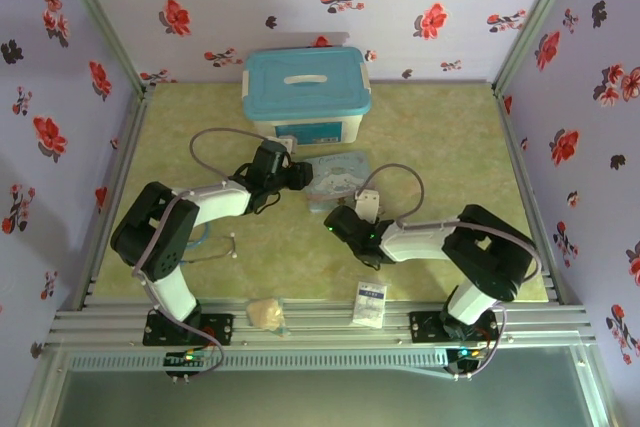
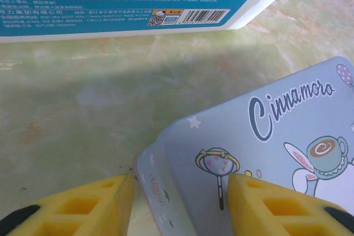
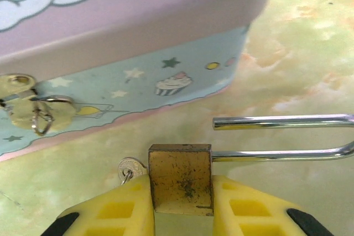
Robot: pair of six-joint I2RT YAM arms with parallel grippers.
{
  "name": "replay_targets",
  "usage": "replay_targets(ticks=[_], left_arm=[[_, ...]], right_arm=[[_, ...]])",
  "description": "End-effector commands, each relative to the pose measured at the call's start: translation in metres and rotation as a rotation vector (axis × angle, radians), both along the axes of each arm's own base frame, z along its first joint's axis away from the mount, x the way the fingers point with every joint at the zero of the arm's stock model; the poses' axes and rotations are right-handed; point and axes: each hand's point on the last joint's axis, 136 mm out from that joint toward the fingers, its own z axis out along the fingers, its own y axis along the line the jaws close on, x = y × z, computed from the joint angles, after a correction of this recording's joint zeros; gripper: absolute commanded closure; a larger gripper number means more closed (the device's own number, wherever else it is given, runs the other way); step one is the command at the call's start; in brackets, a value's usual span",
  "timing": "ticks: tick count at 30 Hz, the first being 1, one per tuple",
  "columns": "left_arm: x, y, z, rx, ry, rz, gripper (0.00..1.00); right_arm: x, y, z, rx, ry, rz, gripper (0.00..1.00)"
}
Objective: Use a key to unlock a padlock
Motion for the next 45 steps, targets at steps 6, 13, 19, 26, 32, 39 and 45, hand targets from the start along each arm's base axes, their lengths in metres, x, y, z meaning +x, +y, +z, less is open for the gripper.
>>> replay_targets(ticks=[6, 13, 19, 26, 32, 39, 45], left_arm=[[-0.011, 0.023, -0.036, 0.117, 0.096, 0.044, 0.52], [-0.006, 0.021, -0.032, 0.119, 0.086, 0.04, 0.51], [0.001, 0.021, -0.024, 0.105, 0.076, 0.043, 0.51], [0.001, 0.015, -0.019, 0.075, 0.076, 0.029, 0.51], [0.0, 0.017, -0.016, 0.073, 0.074, 0.027, 0.5], [0.0, 0.016, -0.011, 0.065, 0.07, 0.027, 0.48], [0.001, 0.016, 0.013, 0.057, 0.038, 0.025, 0.47]], right_arm=[[-0.02, -0.003, 0.005, -0.106, 0.188, 0.139, 0.73], [-0.05, -0.014, 0.01, -0.218, 0.448, 0.246, 0.73], [-0.067, -0.038, 0.002, -0.291, 0.622, 0.298, 0.74], [-0.081, -0.054, -0.009, -0.243, 0.716, 0.29, 0.73], [-0.093, -0.061, -0.022, -0.22, 0.761, 0.251, 0.72], [-0.094, -0.074, -0.019, -0.248, 0.75, 0.195, 0.54], [-0.083, -0.06, 0.004, -0.077, 0.652, 0.111, 0.47]])
